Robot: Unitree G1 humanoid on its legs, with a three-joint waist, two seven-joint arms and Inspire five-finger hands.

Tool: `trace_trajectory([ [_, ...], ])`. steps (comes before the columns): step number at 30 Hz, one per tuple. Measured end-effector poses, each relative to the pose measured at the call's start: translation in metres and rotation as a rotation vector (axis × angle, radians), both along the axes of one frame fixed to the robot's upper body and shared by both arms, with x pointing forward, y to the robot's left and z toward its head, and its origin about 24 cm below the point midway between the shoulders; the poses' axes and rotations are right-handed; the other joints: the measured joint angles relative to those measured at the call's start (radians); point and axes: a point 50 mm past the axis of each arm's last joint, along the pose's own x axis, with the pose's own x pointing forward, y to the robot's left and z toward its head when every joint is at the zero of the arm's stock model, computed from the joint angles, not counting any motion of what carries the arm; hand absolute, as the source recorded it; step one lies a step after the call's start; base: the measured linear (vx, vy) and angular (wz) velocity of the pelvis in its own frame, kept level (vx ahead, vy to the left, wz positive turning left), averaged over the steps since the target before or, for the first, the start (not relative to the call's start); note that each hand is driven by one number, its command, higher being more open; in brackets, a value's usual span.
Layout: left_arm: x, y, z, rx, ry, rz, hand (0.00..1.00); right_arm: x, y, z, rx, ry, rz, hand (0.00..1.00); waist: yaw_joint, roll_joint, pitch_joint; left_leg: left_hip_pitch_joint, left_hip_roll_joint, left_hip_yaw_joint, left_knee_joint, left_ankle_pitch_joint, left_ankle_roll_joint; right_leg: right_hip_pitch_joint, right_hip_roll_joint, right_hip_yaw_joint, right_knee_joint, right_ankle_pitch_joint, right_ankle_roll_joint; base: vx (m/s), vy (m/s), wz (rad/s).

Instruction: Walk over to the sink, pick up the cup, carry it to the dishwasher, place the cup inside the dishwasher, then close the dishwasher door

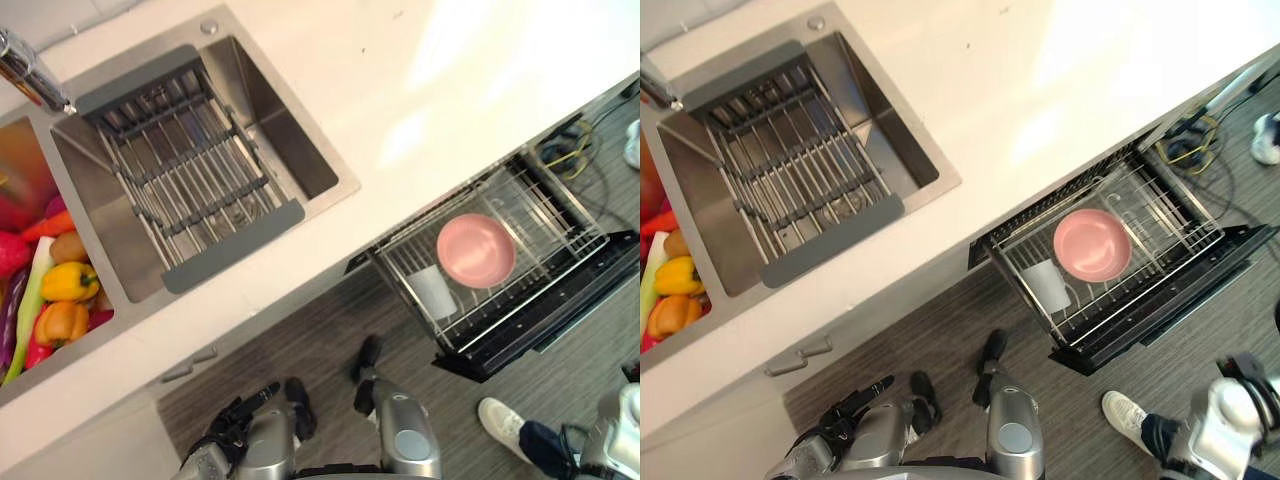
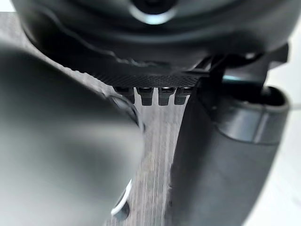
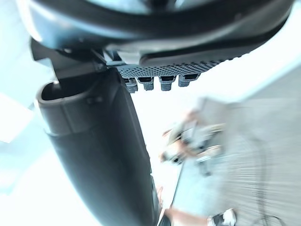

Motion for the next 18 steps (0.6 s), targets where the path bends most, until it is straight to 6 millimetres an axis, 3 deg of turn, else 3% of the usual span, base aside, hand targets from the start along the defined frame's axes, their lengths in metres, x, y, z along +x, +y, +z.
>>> trace_trajectory([
  [2, -0.007, -0.003, -0.003, -0.005, 0.036, -0.005, 1.00, -0.018, 0.013, -0.047, 0.216, -0.097, 0.044, 1.00, -0.007, 0.011, -0.046, 0.033, -0.006, 0.001, -0.030, 0.011, -0.006, 0.031, 0.001, -0.007, -0.015, -0.004, 0.006, 0.07, 0.025, 0.05],
  [3, -0.008, -0.004, -0.003, -0.004, 0.041, -0.009, 1.00, -0.021, 0.018, -0.055, 0.255, -0.115, 0.056, 1.00, -0.007, 0.014, -0.053, 0.039, -0.008, 0.001, -0.038, 0.014, -0.008, 0.037, 0.001, -0.009, -0.018, -0.005, 0.007, 0.04, 0.006, 0.14],
  [4, -0.008, -0.007, -0.004, -0.012, 0.042, -0.010, 1.00, -0.019, 0.041, -0.083, 0.393, -0.204, 0.106, 1.00, -0.005, 0.027, -0.067, 0.060, -0.015, -0.001, -0.066, 0.030, -0.011, 0.056, 0.001, -0.020, -0.032, -0.004, 0.010, 0.01, -0.002, 0.17],
  [6, -0.009, -0.011, -0.005, -0.020, 0.043, -0.009, 1.00, -0.011, 0.061, -0.097, 0.474, -0.261, 0.176, 1.00, -0.002, 0.040, -0.078, 0.065, -0.016, -0.002, -0.083, 0.040, -0.017, 0.066, 0.002, -0.036, -0.048, -0.002, 0.010, -0.02, -0.016, 0.29],
  [7, -0.010, -0.014, -0.006, -0.019, 0.043, -0.014, 1.00, 0.004, 0.081, -0.104, 0.526, -0.295, 0.271, 1.00, 0.003, 0.052, -0.086, 0.068, -0.016, -0.002, -0.098, 0.055, -0.021, 0.080, 0.002, -0.057, -0.064, 0.001, 0.010, -0.04, -0.028, 0.34],
  [10, -0.010, -0.018, -0.007, -0.020, 0.035, -0.019, 1.00, 0.025, 0.100, -0.105, 0.546, -0.305, 0.392, 1.00, 0.028, 0.067, -0.099, 0.068, -0.016, -0.002, -0.120, 0.071, -0.027, 0.098, 0.006, -0.086, -0.095, 0.002, 0.009, -0.05, -0.033, 0.40],
  [18, -0.018, -0.017, -0.008, -0.025, 0.022, -0.026, 1.00, 0.045, 0.106, -0.104, 0.575, -0.279, 0.528, 1.00, 0.073, 0.071, -0.111, 0.047, -0.023, -0.051, -0.150, 0.097, -0.031, 0.132, 0.009, -0.168, -0.149, 0.028, 0.001, -0.05, -0.008, 0.27],
])
